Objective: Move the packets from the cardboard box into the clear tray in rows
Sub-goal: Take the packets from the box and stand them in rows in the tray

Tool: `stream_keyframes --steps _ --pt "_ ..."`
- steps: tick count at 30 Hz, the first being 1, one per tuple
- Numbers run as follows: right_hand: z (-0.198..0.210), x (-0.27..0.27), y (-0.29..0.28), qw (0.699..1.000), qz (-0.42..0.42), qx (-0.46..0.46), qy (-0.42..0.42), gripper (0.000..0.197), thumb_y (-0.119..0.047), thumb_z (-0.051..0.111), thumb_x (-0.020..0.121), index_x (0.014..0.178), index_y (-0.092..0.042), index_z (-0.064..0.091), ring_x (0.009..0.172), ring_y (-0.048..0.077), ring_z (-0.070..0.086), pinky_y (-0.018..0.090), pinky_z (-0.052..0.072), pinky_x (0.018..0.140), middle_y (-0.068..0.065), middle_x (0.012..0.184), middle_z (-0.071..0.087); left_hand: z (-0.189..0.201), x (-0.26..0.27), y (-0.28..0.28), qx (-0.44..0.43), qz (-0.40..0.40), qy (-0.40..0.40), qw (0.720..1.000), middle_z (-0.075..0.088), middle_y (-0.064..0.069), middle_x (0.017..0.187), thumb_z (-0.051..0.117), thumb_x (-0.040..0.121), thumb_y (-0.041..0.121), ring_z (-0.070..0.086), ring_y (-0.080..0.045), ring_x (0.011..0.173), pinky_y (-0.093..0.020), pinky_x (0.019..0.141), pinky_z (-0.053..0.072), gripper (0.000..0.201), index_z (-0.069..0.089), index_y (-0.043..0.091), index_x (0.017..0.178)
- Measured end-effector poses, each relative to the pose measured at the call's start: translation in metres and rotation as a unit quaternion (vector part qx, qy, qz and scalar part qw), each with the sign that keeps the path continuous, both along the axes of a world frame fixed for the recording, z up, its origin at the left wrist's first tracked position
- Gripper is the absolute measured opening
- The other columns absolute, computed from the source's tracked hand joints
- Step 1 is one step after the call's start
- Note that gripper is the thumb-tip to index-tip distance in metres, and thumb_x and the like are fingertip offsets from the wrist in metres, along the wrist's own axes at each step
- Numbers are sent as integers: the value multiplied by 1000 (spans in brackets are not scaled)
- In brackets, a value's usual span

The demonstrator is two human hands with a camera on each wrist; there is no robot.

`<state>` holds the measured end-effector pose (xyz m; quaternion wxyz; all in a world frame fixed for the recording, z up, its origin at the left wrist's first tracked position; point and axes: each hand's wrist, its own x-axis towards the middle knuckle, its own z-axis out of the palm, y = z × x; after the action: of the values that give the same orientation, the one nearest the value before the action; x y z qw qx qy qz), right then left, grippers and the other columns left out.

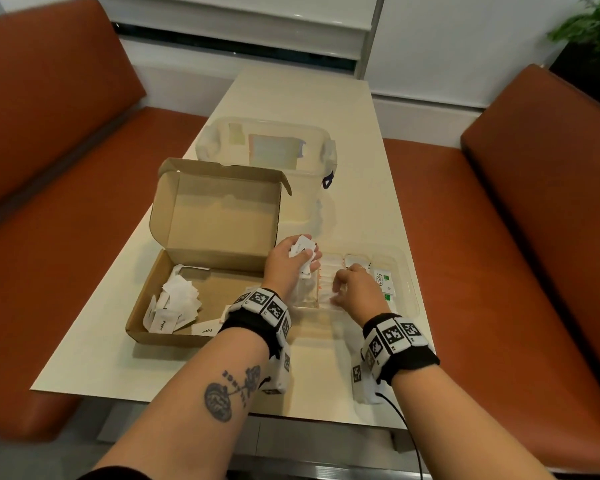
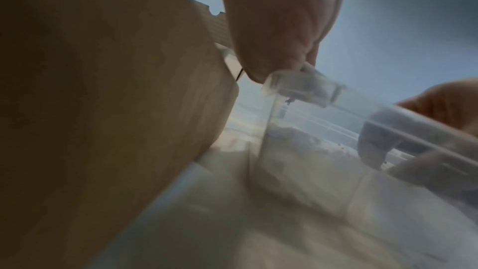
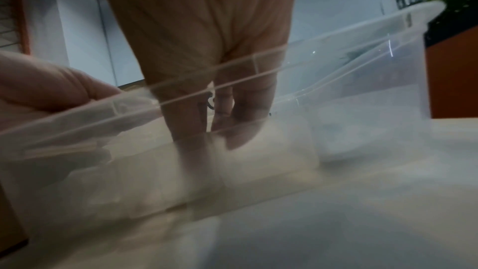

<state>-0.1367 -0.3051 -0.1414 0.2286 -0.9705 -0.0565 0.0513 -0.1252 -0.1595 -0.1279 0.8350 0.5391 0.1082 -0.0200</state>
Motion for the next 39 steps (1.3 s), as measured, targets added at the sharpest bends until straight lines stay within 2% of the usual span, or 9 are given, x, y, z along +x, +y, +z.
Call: stream_keyframes --steps 6,10,13,17,23,28,32,36,39 --pt "22 1 4 966 -106 230 -45 23 -33 58 91 100 -14 67 85 16 59 28 47 76 0 92 66 8 -5 2 81 -103 6 991 64 -13 86 68 85 2 67 -18 62 -28 55 58 19 60 11 100" --pt "37 4 7 933 -130 335 -4 7 -17 66 86 85 -10 67 68 16 60 22 50 59 -1 74 66 6 -8 2 149 -151 -17 977 62 -4 70 73 82 9 57 -12 51 -22 43 46 18 63 9 97" --pt "44 8 3 923 -134 360 -14 7 -12 67 85 85 -6 67 63 13 60 18 49 54 5 75 68 7 -8 2 172 -127 -15 977 60 3 60 74 82 24 52 -9 44 -20 40 41 20 65 12 95" --pt "57 15 -5 952 -85 292 -26 6 -13 68 85 87 -8 70 58 7 56 12 46 52 6 76 69 8 -4 4 174 -63 1 983 61 -2 76 70 85 33 47 -11 42 -20 40 36 16 69 19 92" --pt "73 24 -9 991 23 129 -16 7 -18 69 84 88 -14 72 67 7 57 16 40 60 -1 72 66 11 -3 0 263 -75 -44 961 55 14 55 77 79 30 42 -8 40 -16 40 35 7 73 25 81" --pt "65 18 -9 963 -64 262 -6 28 -32 74 78 97 -17 61 69 10 62 20 48 63 2 76 69 12 -2 -7 224 -18 -18 974 55 8 62 75 82 30 43 -9 43 -18 45 39 12 69 20 88" --pt "57 12 -11 938 -81 334 42 12 -15 73 80 88 -10 66 75 17 64 24 52 69 9 81 71 13 -5 -12 159 -3 -3 987 59 -1 78 69 87 22 45 -9 42 -17 40 38 8 67 17 93" --pt "59 21 -28 984 -95 152 -12 9 -15 68 84 89 -9 72 72 14 58 27 46 70 4 84 70 10 -5 -10 76 12 3 997 66 -6 98 55 96 19 51 -11 51 -20 44 43 20 63 9 113" --pt "55 27 -41 995 -84 -34 32 13 -12 60 88 93 -10 72 85 22 64 33 53 81 8 96 70 7 -3 -5 -4 24 30 999 64 -12 100 41 98 4 53 -17 57 -24 48 48 23 58 7 113"
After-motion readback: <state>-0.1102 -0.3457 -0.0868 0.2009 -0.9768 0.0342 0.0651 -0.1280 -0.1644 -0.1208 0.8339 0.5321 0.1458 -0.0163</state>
